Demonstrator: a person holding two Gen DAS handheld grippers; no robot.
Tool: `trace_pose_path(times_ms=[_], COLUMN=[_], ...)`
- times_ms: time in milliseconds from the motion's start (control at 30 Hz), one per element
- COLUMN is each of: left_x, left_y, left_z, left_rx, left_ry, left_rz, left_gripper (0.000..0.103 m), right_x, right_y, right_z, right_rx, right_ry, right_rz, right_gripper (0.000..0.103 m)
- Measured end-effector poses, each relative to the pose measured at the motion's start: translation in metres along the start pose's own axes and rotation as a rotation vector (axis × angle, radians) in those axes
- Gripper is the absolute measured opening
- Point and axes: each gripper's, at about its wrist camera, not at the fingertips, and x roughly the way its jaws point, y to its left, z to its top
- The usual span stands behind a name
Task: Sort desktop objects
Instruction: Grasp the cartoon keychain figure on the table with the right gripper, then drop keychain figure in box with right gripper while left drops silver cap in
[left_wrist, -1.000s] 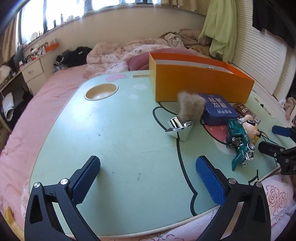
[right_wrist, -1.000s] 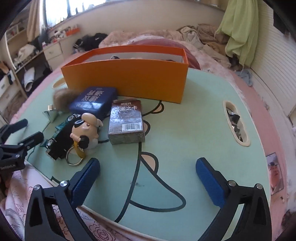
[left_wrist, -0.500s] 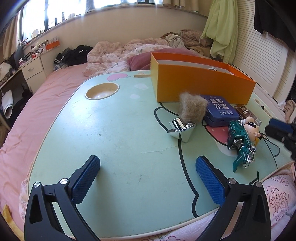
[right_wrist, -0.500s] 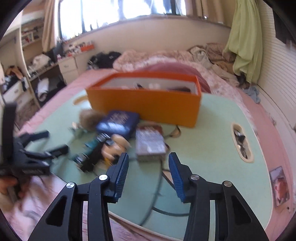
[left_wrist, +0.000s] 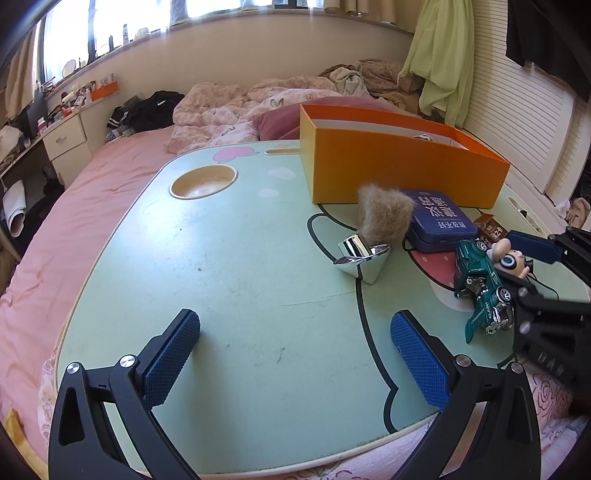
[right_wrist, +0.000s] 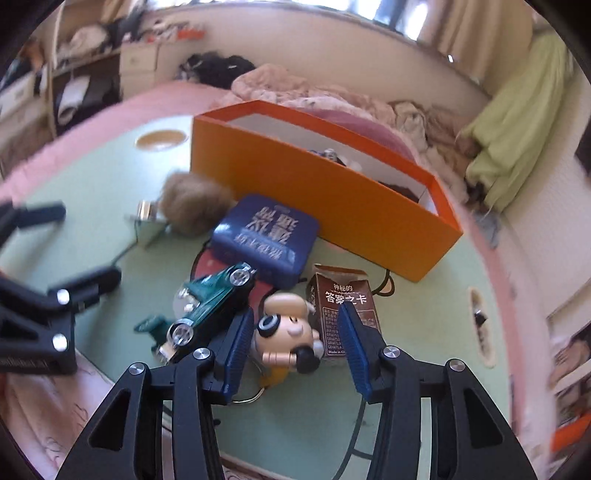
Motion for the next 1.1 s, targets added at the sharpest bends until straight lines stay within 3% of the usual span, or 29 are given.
trace_pose_path(times_ms=[100,200,267,400,500,633,700,767,833,933,1100], left_x=[0.001,0.001,0.001,0.001,0.001,0.0,0.0,0.001,0.001,0.001,0.0], left_y=[0.001,0.0,0.0,0.001,0.001,-0.001,0.0,-0.001,-0.001,-0.002,-0.001], left_z=[0.0,0.001,0.001,0.001,0.001,0.001,0.001,0.002,0.002,0.002,0.003], left_rx=[-0.003,-0.002,-0.002,-0.002,-0.002,-0.001,-0.001,-0.002,-0.001,-0.003,-0.005], left_ry=[0.0,0.0,-0.001,-0.001,0.0,0.001,0.0,0.001,0.0,0.001,-0.004], left_rz=[-0.003,-0.002,-0.002,-0.003,-0.003,-0.003,-0.003,-0.003,-0.002,-0.002,-0.008], left_gripper=[0.103,0.103,0.103,0.103,0.103,0.103,0.103,0.103,0.103,0.103,0.103], right_x=[-0.003,-0.012,-0.022,-0.021,-0.006,-0.006,-0.011,-0.012,-0.008,0.007,0.014], right_y=[0.004,-0.026,-0.052,-0.07,-0.054,-0.027,-0.024,-0.026,-0.027,-0.021,-0.025], right_z=[0.001,-0.005,-0.012,-0.016,-0.013,-0.009,-0.014,-0.017,-0.017,-0.014,-0.015], right_rx=[-0.009,0.128,0.246,0.333,0.27,0.137,0.129,0.131,0.127,0.115,0.143], right_ry=[-0.017,-0.087,-0.154,-0.175,-0.058,-0.039,-0.076,-0.093,-0.088,0.001,0.01], right_rz=[0.025,0.168,0.223,0.326,0.285,0.166,0.193,0.261,0.276,0.29,0.321], right_gripper=[0.047,0.048,0.054,0.054,0.055,0.054,0.035,0.028,0.029,0.042,0.041])
